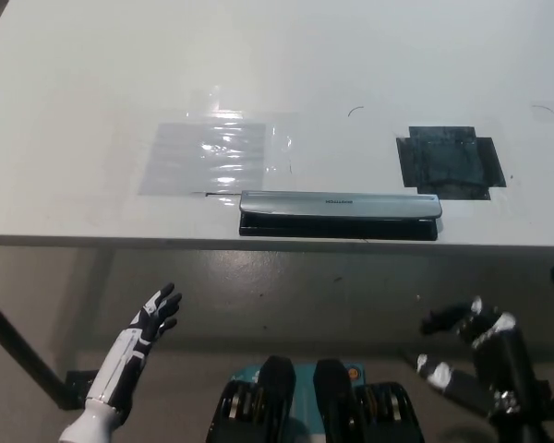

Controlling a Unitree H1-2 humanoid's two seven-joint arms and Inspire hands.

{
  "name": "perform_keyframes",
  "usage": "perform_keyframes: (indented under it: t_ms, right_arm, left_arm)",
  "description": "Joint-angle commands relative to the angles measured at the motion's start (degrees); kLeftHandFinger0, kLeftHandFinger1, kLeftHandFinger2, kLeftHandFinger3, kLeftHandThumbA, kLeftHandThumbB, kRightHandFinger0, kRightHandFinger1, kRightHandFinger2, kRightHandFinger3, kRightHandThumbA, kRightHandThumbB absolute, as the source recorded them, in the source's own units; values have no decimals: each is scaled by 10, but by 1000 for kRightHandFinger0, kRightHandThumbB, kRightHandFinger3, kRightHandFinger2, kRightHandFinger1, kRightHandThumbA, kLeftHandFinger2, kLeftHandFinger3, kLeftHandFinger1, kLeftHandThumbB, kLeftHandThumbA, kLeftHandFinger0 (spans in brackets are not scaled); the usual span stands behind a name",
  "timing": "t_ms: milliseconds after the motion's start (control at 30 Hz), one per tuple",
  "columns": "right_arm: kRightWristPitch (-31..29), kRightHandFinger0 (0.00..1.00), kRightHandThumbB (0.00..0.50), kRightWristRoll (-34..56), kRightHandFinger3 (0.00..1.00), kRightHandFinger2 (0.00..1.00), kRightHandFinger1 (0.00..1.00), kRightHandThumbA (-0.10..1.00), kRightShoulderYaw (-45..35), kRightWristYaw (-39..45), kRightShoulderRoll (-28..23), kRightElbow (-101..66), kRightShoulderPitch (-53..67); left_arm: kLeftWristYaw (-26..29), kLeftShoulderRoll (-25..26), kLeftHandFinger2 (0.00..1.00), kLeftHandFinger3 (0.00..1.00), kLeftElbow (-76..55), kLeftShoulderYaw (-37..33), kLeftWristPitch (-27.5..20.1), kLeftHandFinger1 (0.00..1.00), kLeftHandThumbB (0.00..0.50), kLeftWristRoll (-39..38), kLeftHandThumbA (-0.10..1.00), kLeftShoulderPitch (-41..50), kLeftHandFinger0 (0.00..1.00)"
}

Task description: The paper pin puncher is placed at the center of the table and close to the robot and the robot uses its right fist to press on the paper pin puncher

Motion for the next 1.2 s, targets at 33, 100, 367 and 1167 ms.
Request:
perform_keyframes:
  t_ms: [33,100,367,1167]
  right_arm:
    - [126,4,239,65,25,0,0,1000,7,-3,-1,-99,-118]
    - [140,0,236,77,14,0,0,1000,8,0,0,-98,-162]
    - [191,0,284,58,14,0,0,1000,1,-31,39,13,-353]
    - [40,2,176,16,117,219,7,1000,-32,-79,79,500,-509]
  left_arm:
    - [-4,1,1000,1000,-12,3,-28,1000,333,-7,1000,-2,1000]
    - [-5,1,1000,1000,-10,2,-32,1000,333,-6,1000,1,1000]
    - [-7,1,1000,1000,-7,2,-37,1000,341,-10,1000,2,1000]
    - [-9,3,1000,1000,-7,2,-38,1000,351,-12,1000,5,1000]
